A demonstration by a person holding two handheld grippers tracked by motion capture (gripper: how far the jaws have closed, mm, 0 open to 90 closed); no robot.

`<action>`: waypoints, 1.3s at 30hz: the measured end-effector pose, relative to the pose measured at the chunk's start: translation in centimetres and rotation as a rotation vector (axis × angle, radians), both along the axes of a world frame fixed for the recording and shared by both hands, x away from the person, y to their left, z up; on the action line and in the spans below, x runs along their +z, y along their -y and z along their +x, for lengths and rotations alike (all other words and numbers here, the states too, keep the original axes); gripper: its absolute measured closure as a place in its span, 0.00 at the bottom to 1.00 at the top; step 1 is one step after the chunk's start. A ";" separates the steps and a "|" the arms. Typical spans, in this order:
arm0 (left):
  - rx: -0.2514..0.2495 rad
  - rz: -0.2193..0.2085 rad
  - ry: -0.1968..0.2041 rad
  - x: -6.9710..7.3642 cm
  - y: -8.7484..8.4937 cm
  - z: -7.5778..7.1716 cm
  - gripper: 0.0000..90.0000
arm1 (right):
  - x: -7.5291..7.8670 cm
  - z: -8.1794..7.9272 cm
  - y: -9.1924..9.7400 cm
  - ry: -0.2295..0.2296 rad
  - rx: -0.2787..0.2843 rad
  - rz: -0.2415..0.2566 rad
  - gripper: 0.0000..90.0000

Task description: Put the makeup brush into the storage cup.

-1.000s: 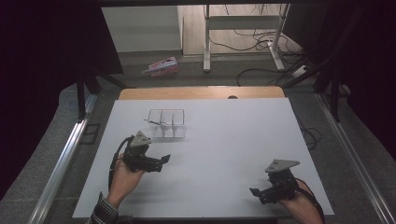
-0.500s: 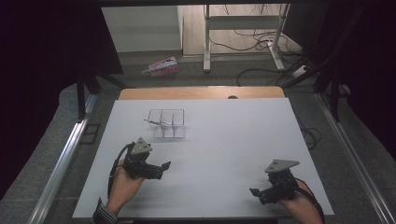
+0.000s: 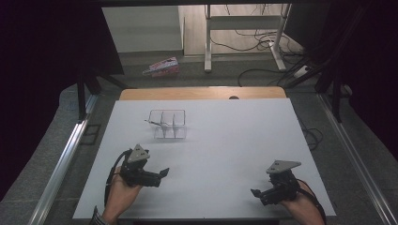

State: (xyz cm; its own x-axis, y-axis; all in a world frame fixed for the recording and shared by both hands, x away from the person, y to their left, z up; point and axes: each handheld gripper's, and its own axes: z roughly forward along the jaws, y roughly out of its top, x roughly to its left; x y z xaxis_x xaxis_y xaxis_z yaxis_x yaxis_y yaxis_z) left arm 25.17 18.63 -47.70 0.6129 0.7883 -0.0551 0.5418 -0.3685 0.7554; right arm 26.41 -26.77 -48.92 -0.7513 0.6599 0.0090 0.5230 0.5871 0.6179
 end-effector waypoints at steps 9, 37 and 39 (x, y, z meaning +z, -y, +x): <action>0.010 -0.013 -0.014 -0.2 -0.9 -1.2 0.00 | 0.0 0.0 0.0 0.002 -0.002 0.005 0.01; 0.035 0.052 -0.021 -0.8 -2.5 -3.9 0.00 | 0.0 0.0 0.0 -0.001 -0.005 0.002 0.00; 0.039 0.048 -0.019 -0.8 -2.6 -4.1 0.00 | 0.0 0.0 0.0 -0.003 -0.004 -0.001 0.00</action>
State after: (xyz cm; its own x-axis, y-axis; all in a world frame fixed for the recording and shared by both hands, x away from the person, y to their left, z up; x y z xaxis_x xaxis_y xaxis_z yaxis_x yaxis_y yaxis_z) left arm 21.08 21.25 -48.54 0.5809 0.8135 -0.0278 0.5705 -0.3826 0.7267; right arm 26.44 -26.80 -48.97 -0.7485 0.6631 0.0101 0.5271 0.5856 0.6159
